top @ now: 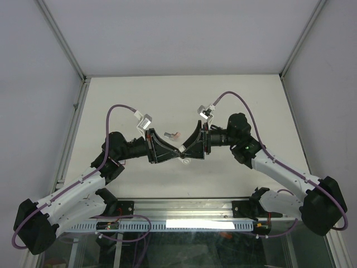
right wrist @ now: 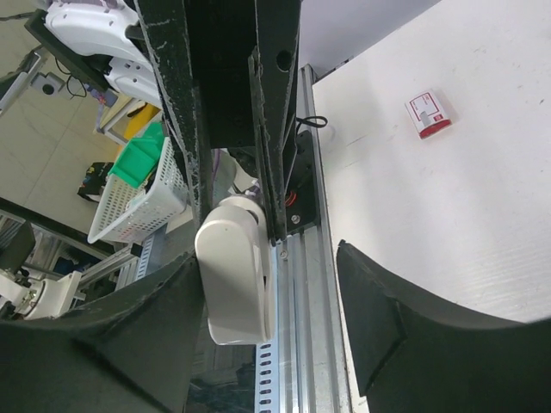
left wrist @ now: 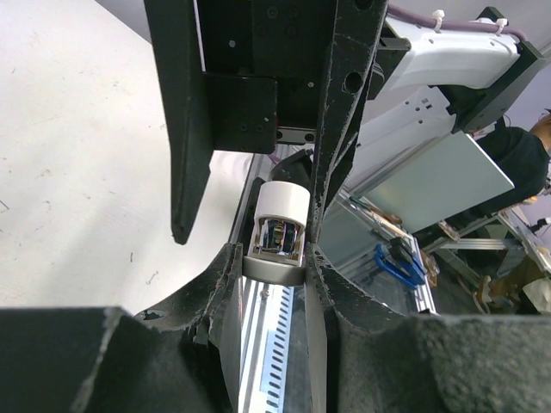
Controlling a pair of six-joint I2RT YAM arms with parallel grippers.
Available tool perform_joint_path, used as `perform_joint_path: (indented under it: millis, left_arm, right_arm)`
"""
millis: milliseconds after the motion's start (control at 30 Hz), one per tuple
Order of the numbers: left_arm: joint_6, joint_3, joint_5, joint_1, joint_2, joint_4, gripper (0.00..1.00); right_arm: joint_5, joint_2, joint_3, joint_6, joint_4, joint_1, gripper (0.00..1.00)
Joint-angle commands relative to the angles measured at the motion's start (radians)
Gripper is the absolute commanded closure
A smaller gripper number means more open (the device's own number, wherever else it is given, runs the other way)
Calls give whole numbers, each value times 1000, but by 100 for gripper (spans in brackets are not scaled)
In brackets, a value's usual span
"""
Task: Load the staples into the stapler
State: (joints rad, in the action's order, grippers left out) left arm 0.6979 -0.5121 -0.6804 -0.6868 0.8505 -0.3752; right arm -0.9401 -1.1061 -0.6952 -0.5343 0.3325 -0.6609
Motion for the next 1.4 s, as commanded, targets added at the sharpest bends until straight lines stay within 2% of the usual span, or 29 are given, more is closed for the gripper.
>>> perform_joint_path:
  millis: [0,167,400,567,600,833,967,1000,1367]
  left_arm:
    - [-12,-8,-16,-6,-18,-51,100]
    - [-21,-12,5,-6,-18,-28,100]
    - [-29,-13,22,-6,-17,-12,100]
    - [-32,-13,27,-6,-17,-4,100]
    - [-32,-13,27,-6,-16,-4,100]
    - [-39,-11,50,-6,-28,9,100]
    - [-44,0,84,-5,-45,17,100]
    - [-44,3,90,-6,-50,18,100]
    - [-52,28,141,-5,-85,38,100]
  right_arm:
    - [49,25,-48,-21,83,4,40]
    - [47,23,-55,-32,87,4,47]
    - [37,19,-61,-44,92,3,38]
    - [43,20,-61,-50,95,4,40]
    - [45,20,-60,-53,97,4,41]
    - [44,24,-64,-49,85,4,82]
    - [73,54,-61,-49,81,5,98]
    - [88,64,-60,-48,78,6,100]
    - [204,198,-25,-66,58,68,100]
